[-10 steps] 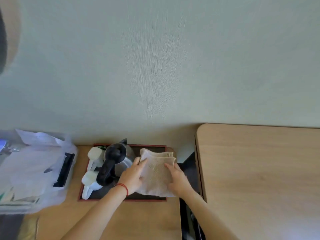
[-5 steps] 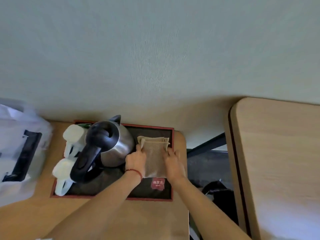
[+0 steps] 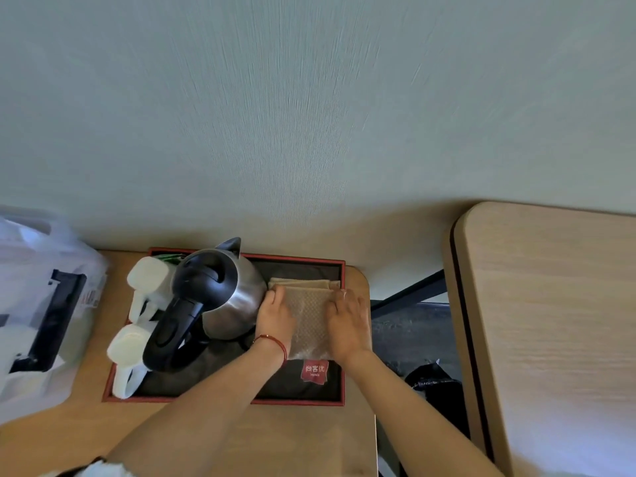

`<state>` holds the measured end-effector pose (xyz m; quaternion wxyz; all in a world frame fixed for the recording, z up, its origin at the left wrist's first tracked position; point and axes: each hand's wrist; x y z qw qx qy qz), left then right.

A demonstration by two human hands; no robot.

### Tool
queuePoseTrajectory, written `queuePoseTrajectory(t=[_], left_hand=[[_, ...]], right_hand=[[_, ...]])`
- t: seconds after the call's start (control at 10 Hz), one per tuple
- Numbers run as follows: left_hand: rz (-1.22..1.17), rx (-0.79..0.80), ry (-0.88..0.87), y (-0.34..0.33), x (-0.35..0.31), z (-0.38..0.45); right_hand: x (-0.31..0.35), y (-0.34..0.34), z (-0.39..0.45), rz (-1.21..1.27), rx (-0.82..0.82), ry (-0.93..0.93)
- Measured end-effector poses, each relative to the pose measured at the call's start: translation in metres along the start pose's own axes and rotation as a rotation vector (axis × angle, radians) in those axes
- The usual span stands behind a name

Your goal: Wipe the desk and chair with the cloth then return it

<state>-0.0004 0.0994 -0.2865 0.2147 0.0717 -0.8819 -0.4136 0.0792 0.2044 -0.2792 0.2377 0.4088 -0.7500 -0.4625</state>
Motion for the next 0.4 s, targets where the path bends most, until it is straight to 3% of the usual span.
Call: queuePoseTrajectory(t=[0.2, 0.3, 0.4], left_hand=[[-0.920, -0.189, -0.020, 0.094, 0.056, -0.059], [-1.158, -0.285, -0.010, 0.174, 0.095, -0.101], [-1.447, -0.389, 0.043, 0.260, 0.130, -0.156]], right_hand=[[-0.004, 0.094, -0.045, 0.461, -0.053, -0.081], [-0.015, 0.182, -0.073, 0.599, -0.098, -0.148], [-0.029, 0.287, -0.118, 0.961, -0.120, -0.134]])
Point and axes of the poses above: each hand's wrist, its own z-axis towards the middle knuckle, its own y-axis out of the back of the hand, x = y × z, and after that the axes turned 8 degrees about -y, right-handed
